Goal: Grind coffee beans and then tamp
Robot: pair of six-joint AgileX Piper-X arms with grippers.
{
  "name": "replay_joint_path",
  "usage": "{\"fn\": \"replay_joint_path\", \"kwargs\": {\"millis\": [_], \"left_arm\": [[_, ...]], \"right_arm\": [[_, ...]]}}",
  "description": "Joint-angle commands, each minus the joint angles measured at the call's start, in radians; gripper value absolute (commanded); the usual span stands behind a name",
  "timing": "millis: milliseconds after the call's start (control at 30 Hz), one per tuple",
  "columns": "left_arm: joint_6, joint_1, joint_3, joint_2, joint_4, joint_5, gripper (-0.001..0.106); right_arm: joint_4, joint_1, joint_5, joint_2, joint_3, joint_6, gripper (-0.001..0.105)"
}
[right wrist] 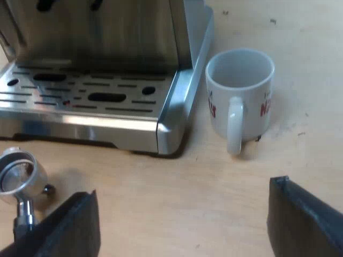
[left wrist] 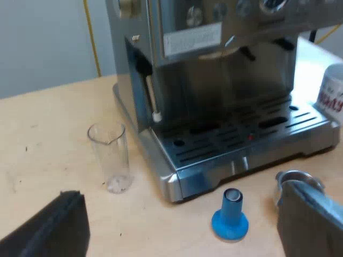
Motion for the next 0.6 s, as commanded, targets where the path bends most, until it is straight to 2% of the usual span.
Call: {"fn": "replay_joint_path", "kwargs": {"millis": [33, 267, 500, 600], "left_arm": [[-0.003, 0.001, 0.032, -0.042, -0.015, -0.020, 0.073], [-0.003, 0.001, 0.152, -0.039, -0.080, -0.020, 0.073], [-0.003, 0.001, 0.219, -0.039, -0.098, -0.020, 0.073], [-0.003, 0.001, 0.221, -0.039, -0.107, -0.020, 0.073]], "right_arm": [[-0.015, -0.005, -0.023, -0.046, 0.013, -0.009, 0.066], [-0.015, -0.005, -0.024, -0.046, 0.071, -0.009, 0.066], [-0.015, -0.005, -0.024, -0.046, 0.116, -0.009, 0.066], [-0.015, -0.005, -0.024, -0.044, 0.132, -0.009, 0.066]]}}
